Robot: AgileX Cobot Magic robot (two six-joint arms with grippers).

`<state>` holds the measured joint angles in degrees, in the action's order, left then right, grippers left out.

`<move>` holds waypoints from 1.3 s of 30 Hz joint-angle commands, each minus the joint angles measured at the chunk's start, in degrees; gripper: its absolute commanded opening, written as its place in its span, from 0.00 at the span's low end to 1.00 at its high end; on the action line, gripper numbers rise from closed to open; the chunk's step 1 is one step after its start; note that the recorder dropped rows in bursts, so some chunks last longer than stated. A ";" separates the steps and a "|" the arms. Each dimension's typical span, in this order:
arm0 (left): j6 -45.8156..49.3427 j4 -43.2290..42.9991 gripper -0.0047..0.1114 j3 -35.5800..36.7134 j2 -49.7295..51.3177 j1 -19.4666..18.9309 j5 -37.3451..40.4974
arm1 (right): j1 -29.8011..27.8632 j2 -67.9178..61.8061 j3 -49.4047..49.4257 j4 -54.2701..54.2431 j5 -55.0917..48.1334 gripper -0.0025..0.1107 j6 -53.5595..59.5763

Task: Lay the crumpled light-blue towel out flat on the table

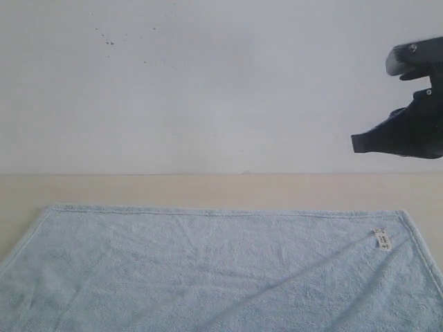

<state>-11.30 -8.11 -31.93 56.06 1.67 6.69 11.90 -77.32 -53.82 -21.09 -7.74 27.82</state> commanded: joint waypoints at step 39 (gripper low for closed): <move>-1.11 10.46 0.07 4.92 -31.61 0.27 20.57 | 18.23 57.58 25.35 0.14 -12.79 0.02 -7.75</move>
<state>-12.28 1.81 -27.35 24.65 1.67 27.04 30.87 -21.16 -30.64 -23.83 -23.48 20.05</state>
